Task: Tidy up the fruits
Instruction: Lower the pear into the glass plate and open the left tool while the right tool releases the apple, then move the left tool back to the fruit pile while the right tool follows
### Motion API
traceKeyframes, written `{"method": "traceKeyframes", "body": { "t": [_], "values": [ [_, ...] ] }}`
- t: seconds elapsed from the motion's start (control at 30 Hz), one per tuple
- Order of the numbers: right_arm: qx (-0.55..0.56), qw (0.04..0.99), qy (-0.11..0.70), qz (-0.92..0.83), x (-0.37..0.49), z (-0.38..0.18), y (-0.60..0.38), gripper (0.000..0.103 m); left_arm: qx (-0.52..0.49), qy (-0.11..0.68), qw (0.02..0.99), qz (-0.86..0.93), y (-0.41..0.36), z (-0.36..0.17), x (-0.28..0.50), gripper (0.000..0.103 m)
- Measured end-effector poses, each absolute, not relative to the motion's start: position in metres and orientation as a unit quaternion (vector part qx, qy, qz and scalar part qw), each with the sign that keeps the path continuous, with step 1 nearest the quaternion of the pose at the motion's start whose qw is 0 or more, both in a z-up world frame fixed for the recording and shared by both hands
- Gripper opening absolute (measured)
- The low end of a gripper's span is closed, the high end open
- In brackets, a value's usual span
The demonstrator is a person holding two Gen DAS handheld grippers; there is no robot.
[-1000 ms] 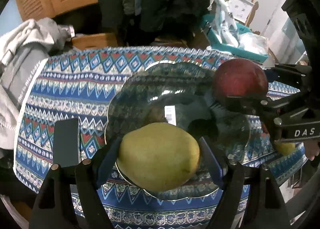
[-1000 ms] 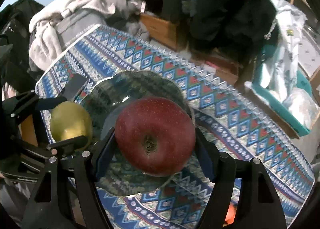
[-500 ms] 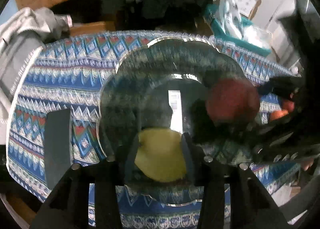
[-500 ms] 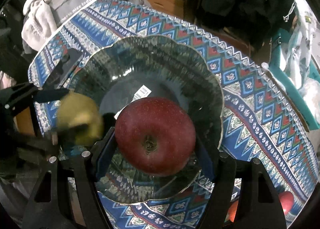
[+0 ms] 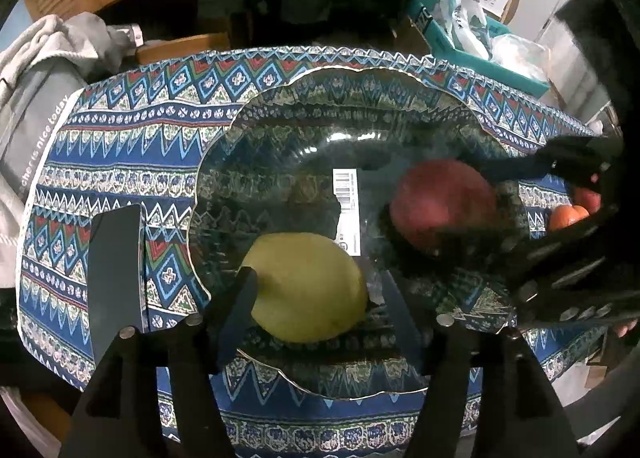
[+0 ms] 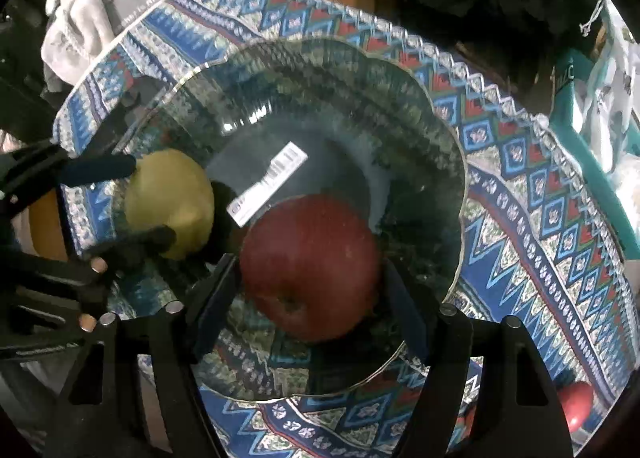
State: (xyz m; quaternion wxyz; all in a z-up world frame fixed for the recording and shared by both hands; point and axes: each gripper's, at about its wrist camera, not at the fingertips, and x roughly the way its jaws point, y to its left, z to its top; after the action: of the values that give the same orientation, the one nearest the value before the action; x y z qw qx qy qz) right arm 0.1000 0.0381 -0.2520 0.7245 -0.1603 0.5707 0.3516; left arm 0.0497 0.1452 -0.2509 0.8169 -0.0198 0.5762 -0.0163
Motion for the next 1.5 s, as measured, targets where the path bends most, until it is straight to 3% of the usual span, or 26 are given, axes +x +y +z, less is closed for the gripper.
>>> {"method": "traceKeyframes", "body": {
  "t": [0.3,1.03,1.5],
  "values": [
    [-0.123,0.758,0.54,0.344,0.112,-0.208,0.015,0.074,-0.024,0.571,0.821,-0.002,0.143,-0.238,0.048,0.079],
    [-0.113,0.816,0.493,0.279,0.098,-0.142,-0.097,0.074,-0.008,0.53,0.845,-0.073,0.054,-0.171,0.05,0.087],
    [-0.082,0.833,0.49,0.242,0.084,-0.134,-0.176,0.077,0.031,0.527,0.841,-0.123,-0.016,-0.161,0.051,0.087]
  ]
}}
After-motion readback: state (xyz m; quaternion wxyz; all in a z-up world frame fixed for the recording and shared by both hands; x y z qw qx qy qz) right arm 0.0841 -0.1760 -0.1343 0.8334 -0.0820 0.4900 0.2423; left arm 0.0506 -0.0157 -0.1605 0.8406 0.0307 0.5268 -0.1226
